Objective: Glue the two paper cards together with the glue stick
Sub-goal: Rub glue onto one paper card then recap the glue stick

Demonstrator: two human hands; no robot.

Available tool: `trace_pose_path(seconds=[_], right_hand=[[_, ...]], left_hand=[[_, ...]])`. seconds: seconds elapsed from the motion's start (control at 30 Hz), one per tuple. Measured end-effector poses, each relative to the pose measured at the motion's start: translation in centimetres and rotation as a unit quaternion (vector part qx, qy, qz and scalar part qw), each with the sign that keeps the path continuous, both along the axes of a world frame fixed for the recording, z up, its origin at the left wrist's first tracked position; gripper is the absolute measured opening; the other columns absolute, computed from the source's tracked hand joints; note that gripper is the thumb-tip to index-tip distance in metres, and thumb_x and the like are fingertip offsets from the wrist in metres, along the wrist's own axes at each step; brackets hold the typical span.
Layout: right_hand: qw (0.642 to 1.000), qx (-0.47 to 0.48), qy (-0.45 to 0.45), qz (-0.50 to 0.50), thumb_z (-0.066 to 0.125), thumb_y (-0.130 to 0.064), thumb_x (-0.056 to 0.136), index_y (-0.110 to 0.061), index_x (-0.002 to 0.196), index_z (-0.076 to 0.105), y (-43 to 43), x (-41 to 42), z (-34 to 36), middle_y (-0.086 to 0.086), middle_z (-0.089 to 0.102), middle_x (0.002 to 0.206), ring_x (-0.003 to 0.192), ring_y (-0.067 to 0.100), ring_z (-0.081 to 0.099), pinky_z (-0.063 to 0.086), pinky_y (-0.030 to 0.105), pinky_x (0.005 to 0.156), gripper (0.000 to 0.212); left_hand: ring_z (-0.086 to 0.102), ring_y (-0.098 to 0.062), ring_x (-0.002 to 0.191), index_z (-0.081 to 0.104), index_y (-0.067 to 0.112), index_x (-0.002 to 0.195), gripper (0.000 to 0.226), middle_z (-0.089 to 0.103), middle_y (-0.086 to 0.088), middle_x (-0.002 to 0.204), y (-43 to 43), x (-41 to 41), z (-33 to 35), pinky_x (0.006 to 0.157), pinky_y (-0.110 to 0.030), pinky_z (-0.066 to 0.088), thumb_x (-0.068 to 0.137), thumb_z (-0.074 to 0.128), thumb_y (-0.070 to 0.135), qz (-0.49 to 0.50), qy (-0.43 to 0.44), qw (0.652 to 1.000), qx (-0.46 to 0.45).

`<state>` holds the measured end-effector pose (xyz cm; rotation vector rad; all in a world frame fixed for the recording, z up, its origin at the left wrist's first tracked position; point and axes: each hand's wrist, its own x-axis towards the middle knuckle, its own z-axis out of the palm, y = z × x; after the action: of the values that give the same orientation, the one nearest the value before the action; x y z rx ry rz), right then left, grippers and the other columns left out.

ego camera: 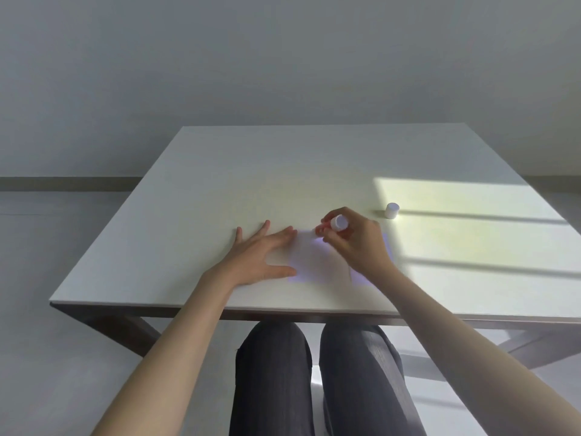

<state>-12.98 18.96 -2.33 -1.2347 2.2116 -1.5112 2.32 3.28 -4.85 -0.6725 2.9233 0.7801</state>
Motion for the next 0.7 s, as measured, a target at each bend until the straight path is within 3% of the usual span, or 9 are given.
trace_pose_path(seconds=[0.13, 0.2, 0.27, 0.37, 0.5, 0.57, 0.7], right_hand=[[0.99, 0.01, 0.028, 0.14, 0.062, -0.027, 0.076, -0.019, 0.088, 0.064, 1.9, 3.4, -0.9, 0.0, 0.076, 0.078, 0.07, 0.014, 0.072, 0.059, 0.03, 0.068, 0.015], [0.992, -0.009, -0.009, 0.128, 0.064, -0.018, 0.078, -0.016, 0.087, 0.065, 1.9, 2.7, -0.9, -0.004, 0.077, 0.077, 0.071, 0.012, 0.073, 0.06, 0.031, 0.072, 0.01], [0.996, -0.019, -0.058, 0.067, 0.066, -0.01, 0.078, -0.011, 0.084, 0.065, 1.6, 1.1, -0.4, 0.0, 0.077, 0.076, 0.071, 0.016, 0.074, 0.06, 0.04, 0.076, 0.006], [0.999, -0.021, -0.043, -0.002, 0.067, -0.009, 0.079, -0.009, 0.085, 0.066, 1.8, -0.3, -0.1, 0.007, 0.077, 0.078, 0.073, 0.027, 0.073, 0.057, 0.047, 0.074, 0.006], [0.996, -0.01, -0.024, 0.084, 0.065, -0.014, 0.077, -0.018, 0.084, 0.066, 4.1, 1.4, -0.4, -0.005, 0.077, 0.076, 0.067, 0.013, 0.073, 0.06, 0.032, 0.069, 0.009], [0.991, -0.002, -0.029, 0.131, 0.065, -0.01, 0.078, -0.015, 0.086, 0.068, 4.8, 1.6, -0.6, -0.007, 0.077, 0.079, 0.067, 0.009, 0.072, 0.059, 0.026, 0.067, 0.01], [0.992, -0.025, -0.094, 0.079, 0.062, -0.001, 0.08, -0.005, 0.083, 0.067, 4.4, 0.1, -0.3, -0.001, 0.075, 0.068, 0.06, 0.011, 0.07, 0.057, 0.027, 0.064, 0.007]], left_hand=[[-0.007, -0.008, 0.147, 0.021, 0.046, 0.145, 0.07, 0.011, 0.031, 0.154, -0.2, -0.2, -0.3, 0.114, -0.056, -0.014, 0.085, 0.056, 0.052, 0.0, -0.012, 1.0, -0.028], [-0.007, -0.007, 0.147, 0.022, 0.045, 0.145, 0.073, 0.012, 0.031, 0.154, -0.2, -0.2, -0.2, 0.114, -0.056, -0.014, 0.082, 0.056, 0.057, 0.0, -0.014, 1.0, -0.02], [-0.007, -0.007, 0.146, 0.023, 0.042, 0.145, 0.079, 0.012, 0.031, 0.154, -0.1, -0.2, 0.0, 0.113, -0.057, -0.014, 0.077, 0.057, 0.062, -0.003, -0.016, 1.0, -0.014], [-0.008, -0.008, 0.147, 0.023, 0.04, 0.146, 0.079, 0.01, 0.031, 0.154, -0.1, -0.1, 0.1, 0.113, -0.058, -0.014, 0.078, 0.057, 0.06, -0.006, -0.017, 1.0, -0.017], [-0.008, -0.008, 0.147, 0.021, 0.041, 0.146, 0.084, 0.01, 0.031, 0.154, -0.1, -0.1, 0.0, 0.114, -0.058, -0.014, 0.074, 0.057, 0.065, -0.006, -0.022, 1.0, -0.02], [-0.008, -0.008, 0.147, 0.019, 0.041, 0.147, 0.088, 0.009, 0.031, 0.154, -0.1, -0.1, 0.0, 0.114, -0.058, -0.014, 0.072, 0.057, 0.068, -0.009, -0.025, 0.999, -0.025], [-0.01, -0.007, 0.147, 0.018, 0.043, 0.146, 0.087, 0.008, 0.032, 0.153, -0.1, 0.0, 0.1, 0.113, -0.058, -0.014, 0.072, 0.057, 0.067, -0.013, -0.029, 0.999, -0.024]])
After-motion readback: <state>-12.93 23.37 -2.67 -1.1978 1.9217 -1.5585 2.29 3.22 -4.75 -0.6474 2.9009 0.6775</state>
